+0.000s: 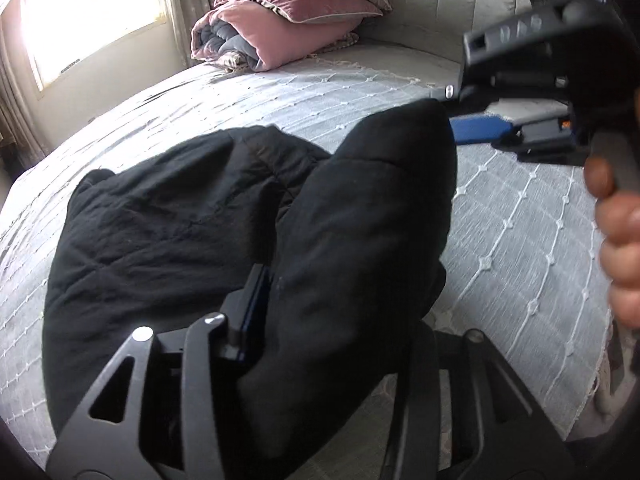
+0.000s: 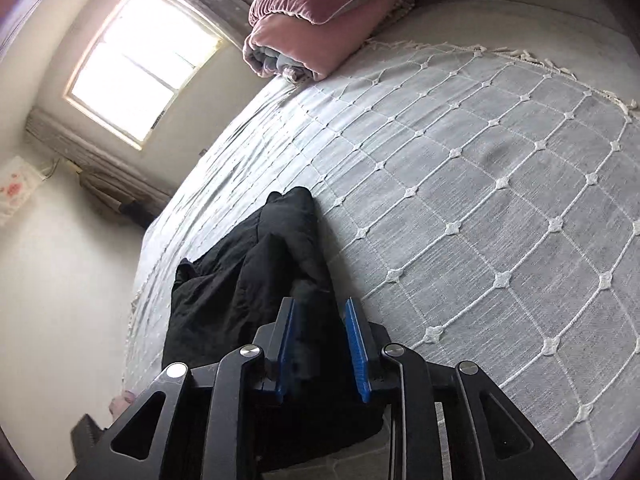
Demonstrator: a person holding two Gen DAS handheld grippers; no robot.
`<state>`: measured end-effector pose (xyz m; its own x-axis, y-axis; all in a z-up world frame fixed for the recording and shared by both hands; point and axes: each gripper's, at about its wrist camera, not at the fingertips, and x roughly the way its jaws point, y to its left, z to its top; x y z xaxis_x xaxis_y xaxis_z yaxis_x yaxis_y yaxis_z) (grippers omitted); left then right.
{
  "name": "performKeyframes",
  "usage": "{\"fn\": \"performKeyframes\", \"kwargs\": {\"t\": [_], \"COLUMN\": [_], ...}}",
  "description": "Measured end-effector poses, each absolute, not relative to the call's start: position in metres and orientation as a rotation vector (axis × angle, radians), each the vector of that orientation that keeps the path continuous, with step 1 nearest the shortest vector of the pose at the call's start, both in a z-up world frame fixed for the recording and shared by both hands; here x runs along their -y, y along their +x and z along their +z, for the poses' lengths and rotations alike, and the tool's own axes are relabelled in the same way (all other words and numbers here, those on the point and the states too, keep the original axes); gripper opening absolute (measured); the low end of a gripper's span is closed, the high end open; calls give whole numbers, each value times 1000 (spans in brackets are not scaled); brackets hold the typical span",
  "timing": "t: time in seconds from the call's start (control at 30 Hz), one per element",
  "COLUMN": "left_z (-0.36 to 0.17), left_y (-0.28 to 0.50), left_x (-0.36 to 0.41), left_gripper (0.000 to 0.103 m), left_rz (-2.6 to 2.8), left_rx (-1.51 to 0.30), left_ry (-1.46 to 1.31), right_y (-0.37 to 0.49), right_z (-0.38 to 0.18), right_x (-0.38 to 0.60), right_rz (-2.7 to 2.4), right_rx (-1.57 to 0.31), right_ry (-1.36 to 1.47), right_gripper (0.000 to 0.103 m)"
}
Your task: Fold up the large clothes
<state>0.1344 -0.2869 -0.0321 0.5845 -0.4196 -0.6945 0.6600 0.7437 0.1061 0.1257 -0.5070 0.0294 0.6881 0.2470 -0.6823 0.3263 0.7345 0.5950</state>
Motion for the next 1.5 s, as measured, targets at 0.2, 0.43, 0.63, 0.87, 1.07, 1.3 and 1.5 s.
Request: {"fn": "performKeyframes", "kwargs": {"t": [0.2, 0.43, 0.63, 0.87, 1.07, 1.3, 1.5], "left_z": [-8, 7, 6, -4, -12, -12, -7], "left_y": [137, 105, 105, 123, 129, 128, 126], "left_x": [257, 242, 221, 188, 180, 171, 154], "left_gripper": [72, 74, 75, 74, 75, 75, 78], "left_rz": [-744, -690, -574, -515, -532, -555, -606], "left_rx": [-796, -794, -791, -820, -803, -779, -747], "left_ry": [149, 114, 171, 71, 45, 4, -67], "right_y": [122, 127, 146, 173, 173, 166, 150], "right_z": [42, 50, 30, -17, -8, 27, 70], "right_x": [500, 471, 432, 394, 389, 374, 365], "right_rz": [-8, 98, 135, 112, 114, 167, 263], "right_rx": [-806, -801, -910, -1054, -1001, -854, -659], "right_ry": [745, 686, 552, 395, 364, 298, 258], "right_gripper": [43, 54, 64, 65, 40, 26, 25]}}
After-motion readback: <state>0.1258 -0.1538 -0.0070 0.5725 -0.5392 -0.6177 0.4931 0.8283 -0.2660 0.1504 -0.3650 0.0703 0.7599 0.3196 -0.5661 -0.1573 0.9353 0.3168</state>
